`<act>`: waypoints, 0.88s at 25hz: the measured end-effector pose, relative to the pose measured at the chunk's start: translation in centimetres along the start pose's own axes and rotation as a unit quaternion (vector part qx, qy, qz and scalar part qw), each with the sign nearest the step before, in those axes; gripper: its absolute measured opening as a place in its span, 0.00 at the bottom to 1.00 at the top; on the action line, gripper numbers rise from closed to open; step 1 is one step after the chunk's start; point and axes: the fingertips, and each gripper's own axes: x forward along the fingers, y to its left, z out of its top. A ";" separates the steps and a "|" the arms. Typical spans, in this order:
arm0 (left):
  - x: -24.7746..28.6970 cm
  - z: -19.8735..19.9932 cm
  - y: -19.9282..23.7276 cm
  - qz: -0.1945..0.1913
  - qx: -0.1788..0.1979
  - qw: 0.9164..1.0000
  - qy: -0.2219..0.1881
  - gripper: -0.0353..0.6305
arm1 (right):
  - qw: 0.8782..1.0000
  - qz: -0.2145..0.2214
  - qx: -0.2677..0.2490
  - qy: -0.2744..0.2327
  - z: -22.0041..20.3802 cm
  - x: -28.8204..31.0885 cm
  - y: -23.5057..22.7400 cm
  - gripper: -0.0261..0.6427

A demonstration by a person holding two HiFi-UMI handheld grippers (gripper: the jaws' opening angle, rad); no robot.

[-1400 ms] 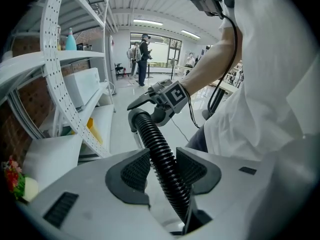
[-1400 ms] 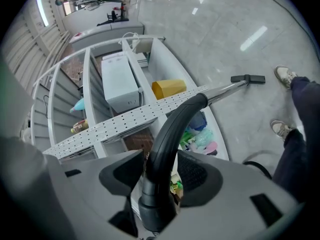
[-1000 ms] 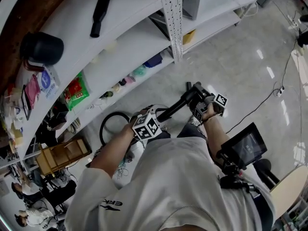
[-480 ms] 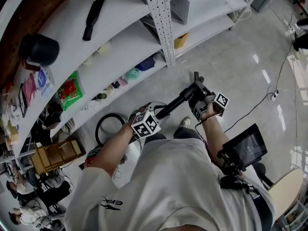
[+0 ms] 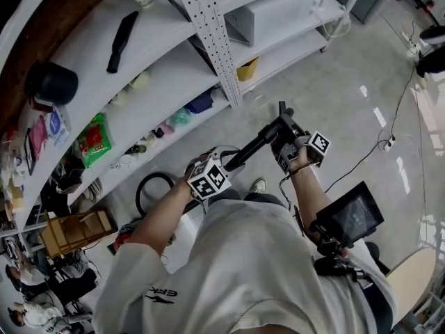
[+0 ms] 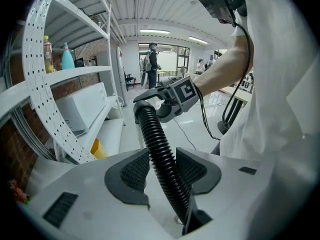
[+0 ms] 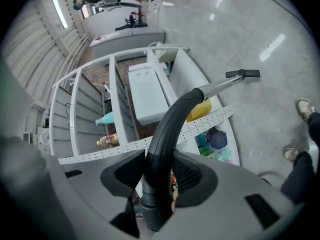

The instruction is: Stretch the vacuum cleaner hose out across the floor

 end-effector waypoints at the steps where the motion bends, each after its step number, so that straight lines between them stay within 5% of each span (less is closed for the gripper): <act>1: 0.3 0.5 0.1 0.000 0.000 1.000 -0.002 0.29 | 1.000 0.001 -0.001 -0.002 0.5 -0.1 0.4 0.30; 8: 2.5 3.8 2.0 -0.012 -0.003 1.000 -0.013 0.30 | 0.999 0.009 -0.004 -0.038 4.4 -0.7 2.8 0.30; 22: 9.2 10.7 7.3 -0.101 0.001 0.995 -0.021 0.37 | 0.996 0.003 -0.024 -0.086 13.5 0.9 7.6 0.30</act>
